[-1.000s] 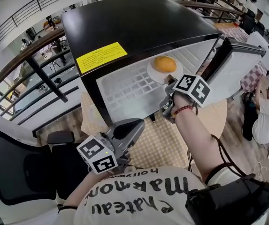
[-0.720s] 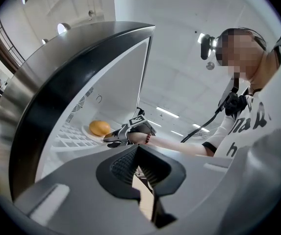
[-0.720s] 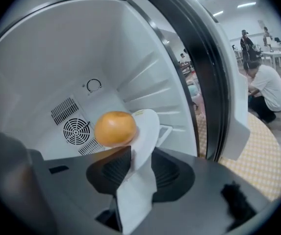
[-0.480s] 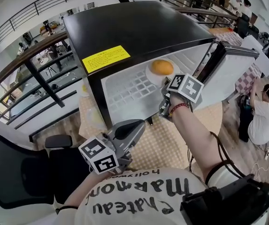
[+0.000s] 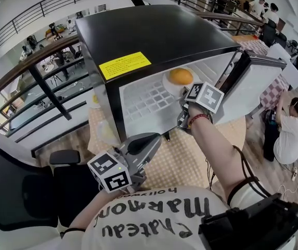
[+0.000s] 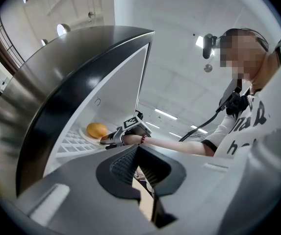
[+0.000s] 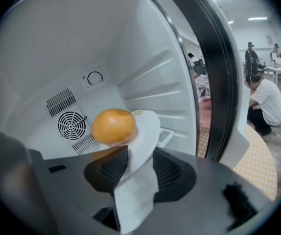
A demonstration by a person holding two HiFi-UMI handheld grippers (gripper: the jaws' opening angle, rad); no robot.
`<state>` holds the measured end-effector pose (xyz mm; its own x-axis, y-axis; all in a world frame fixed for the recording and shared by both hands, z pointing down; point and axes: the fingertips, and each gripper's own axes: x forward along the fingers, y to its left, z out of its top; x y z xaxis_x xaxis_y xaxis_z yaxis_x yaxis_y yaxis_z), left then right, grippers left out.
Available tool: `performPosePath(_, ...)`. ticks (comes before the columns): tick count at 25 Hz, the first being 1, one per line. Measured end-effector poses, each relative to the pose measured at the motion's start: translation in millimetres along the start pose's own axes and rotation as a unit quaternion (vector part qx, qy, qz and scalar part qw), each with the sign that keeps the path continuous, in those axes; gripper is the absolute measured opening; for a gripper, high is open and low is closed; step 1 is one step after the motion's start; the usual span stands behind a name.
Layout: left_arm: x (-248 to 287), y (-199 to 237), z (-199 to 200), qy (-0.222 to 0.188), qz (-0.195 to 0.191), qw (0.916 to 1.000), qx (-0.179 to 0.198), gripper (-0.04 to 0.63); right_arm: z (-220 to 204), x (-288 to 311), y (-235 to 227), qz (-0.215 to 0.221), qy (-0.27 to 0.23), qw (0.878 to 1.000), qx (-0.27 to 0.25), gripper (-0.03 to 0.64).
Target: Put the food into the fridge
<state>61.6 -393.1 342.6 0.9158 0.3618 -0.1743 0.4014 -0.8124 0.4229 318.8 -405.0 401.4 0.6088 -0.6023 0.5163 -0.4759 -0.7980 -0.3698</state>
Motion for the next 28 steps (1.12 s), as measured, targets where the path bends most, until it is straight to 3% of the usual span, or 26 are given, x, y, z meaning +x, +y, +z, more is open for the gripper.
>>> performPosePath(13,-4.1,1.0,-4.3,-0.005,0.004,1.0,-0.007,0.005,-1.3,-3.6,-0.6,-0.03,-0.03,0.999,-0.015,0.172)
performPosePath(28,-6.6,2.2,-4.1,-0.005,0.002,1.0,-0.007,0.005,1.8,-4.6,3.2,-0.061,-0.064,0.991,-0.101,0.209)
